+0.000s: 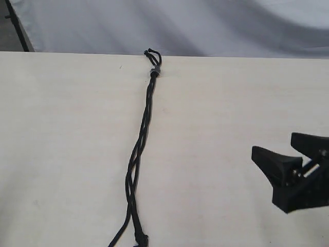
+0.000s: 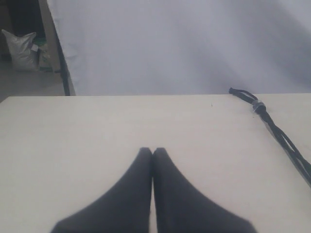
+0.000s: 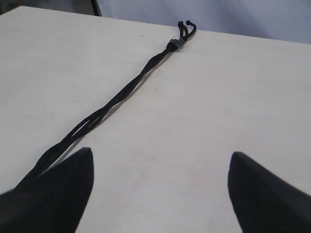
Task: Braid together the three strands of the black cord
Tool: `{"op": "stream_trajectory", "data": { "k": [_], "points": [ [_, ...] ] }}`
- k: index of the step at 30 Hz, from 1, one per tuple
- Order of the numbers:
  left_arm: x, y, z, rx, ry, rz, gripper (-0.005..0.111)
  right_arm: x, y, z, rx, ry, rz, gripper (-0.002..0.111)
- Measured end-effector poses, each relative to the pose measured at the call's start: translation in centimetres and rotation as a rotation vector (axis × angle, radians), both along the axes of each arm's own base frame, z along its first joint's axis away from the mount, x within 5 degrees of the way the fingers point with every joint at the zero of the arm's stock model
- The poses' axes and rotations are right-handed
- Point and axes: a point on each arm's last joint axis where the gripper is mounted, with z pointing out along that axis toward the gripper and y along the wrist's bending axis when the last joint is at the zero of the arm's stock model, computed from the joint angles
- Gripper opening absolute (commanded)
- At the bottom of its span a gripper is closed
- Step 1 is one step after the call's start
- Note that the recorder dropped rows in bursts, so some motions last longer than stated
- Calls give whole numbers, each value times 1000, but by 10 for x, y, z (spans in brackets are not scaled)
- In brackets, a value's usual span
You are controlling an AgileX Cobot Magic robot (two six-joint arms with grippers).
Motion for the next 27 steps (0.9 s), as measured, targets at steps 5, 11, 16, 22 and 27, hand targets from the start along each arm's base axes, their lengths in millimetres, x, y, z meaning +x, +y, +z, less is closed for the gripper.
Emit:
{"op": "stream_trajectory", "data": {
  "k": [5, 11, 16, 22, 27],
  "points": [
    [0, 0, 0, 0, 1, 0, 0, -26, -10, -24, 43, -99, -2, 72],
    [0, 0, 0, 0, 1, 0, 0, -34, -13, -13, 89, -216, -1, 0],
    [0, 0, 0, 0, 1, 0, 0, -39, -25, -9, 92, -270, -114, 0],
    [0, 0, 0, 0, 1, 0, 0, -49, -41, -10, 70, -296, -304, 0],
    [0, 0, 0, 0, 1, 0, 0, -56, -46, -11, 34, -317, -371, 0]
  ]
}}
